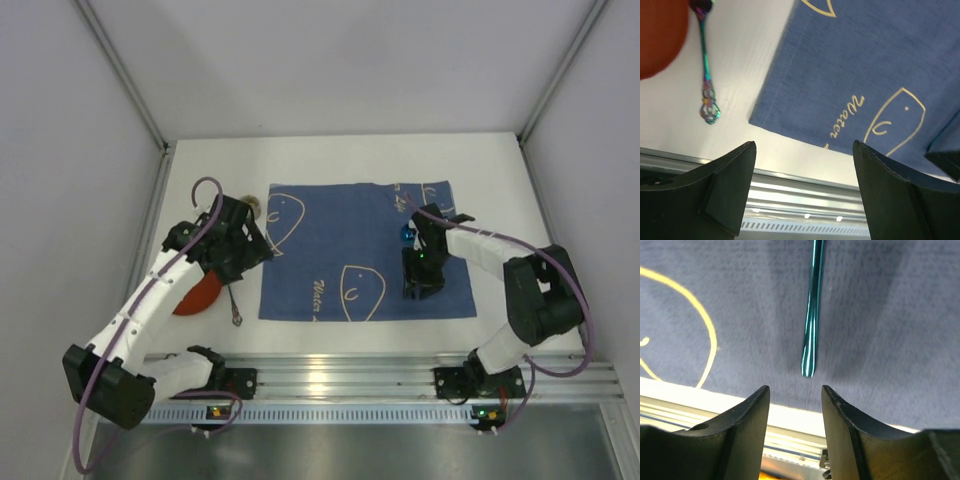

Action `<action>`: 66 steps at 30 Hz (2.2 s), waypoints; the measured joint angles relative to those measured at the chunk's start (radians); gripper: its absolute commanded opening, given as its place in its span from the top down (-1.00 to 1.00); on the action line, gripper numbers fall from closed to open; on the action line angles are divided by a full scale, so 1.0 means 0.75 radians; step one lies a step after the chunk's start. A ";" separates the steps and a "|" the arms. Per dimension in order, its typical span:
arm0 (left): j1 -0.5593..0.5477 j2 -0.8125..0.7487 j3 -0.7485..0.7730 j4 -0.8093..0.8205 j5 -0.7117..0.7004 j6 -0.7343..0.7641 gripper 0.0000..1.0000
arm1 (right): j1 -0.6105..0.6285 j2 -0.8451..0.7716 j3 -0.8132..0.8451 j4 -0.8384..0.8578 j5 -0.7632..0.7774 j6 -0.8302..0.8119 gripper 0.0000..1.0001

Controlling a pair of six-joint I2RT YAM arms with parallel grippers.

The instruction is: Set the dinner table for one person

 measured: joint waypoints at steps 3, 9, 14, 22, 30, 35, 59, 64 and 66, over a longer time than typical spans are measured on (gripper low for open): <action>0.061 0.044 0.032 -0.046 -0.061 0.058 -0.65 | 0.001 -0.098 0.001 -0.036 0.002 0.006 0.05; 0.143 0.238 0.054 -0.099 -0.271 0.212 -0.54 | 0.001 -0.335 0.010 -0.121 -0.013 0.019 0.03; 0.154 0.507 0.070 -0.109 -0.448 0.323 -0.43 | 0.001 -0.427 0.015 -0.188 -0.034 0.023 0.03; 0.285 0.658 0.065 0.008 -0.476 0.467 -0.34 | 0.001 -0.436 0.015 -0.225 -0.048 0.023 0.05; 0.427 0.744 -0.009 0.179 -0.342 0.544 0.08 | 0.001 -0.458 0.013 -0.231 -0.048 0.017 0.07; 0.444 0.789 -0.065 0.248 -0.274 0.566 0.70 | 0.001 -0.458 0.013 -0.231 -0.049 0.006 0.08; -0.260 0.767 0.672 0.028 -0.161 0.333 1.00 | -0.004 -0.522 0.342 -0.351 0.064 0.036 -0.51; -0.612 1.147 1.017 0.032 -0.072 0.228 1.00 | -0.007 -0.578 0.521 -0.409 0.120 0.050 -0.57; -0.679 1.347 1.194 0.031 -0.052 0.214 1.00 | -0.007 -0.607 0.518 -0.433 0.134 0.057 -0.57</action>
